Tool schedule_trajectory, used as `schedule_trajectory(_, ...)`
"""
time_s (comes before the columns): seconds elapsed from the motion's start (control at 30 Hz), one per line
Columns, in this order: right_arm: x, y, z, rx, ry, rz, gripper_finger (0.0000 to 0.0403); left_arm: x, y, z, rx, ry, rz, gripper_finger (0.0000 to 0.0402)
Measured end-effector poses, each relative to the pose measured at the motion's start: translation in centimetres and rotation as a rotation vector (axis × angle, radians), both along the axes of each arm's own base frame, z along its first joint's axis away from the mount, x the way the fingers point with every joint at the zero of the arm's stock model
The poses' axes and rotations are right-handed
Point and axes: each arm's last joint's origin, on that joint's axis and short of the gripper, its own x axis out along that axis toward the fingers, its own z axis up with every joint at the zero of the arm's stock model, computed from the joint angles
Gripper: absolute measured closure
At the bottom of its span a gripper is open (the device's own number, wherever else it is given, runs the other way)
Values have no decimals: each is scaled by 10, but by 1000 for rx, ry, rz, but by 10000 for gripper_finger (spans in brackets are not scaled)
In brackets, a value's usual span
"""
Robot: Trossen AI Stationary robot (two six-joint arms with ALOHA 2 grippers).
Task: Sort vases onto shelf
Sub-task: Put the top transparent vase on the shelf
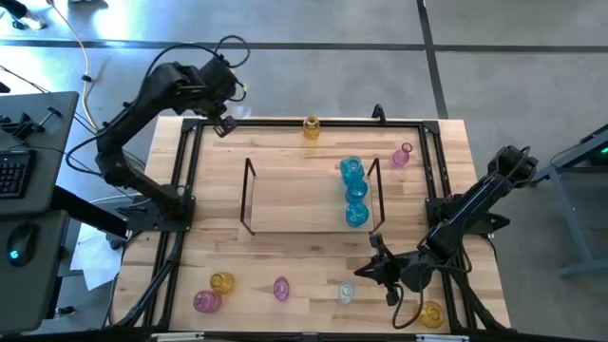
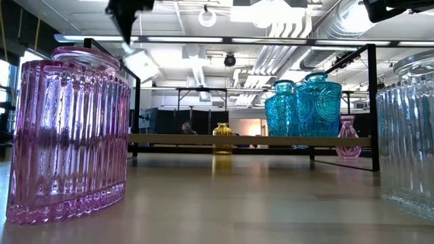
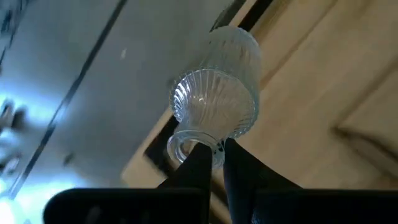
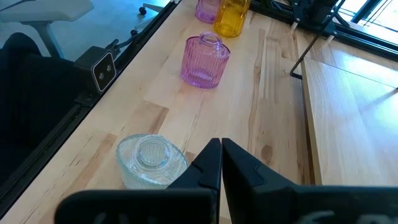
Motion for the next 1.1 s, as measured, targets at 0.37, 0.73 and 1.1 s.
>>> schedule_trajectory(0.37, 0, 0, 0, 0, 0, 0, 403, 65, -62, 36, 44, -140, -369, 391)
schedule_trajectory(0.73, 0, 0, 0, 0, 2, 2, 403, 144, -114, 8, 44, 12, -738, 392)
schedule_trajectory(1.1, 0, 0, -1, -2, 7, 3, 403, 192, -131, -40, 33, 181, -851, 392)
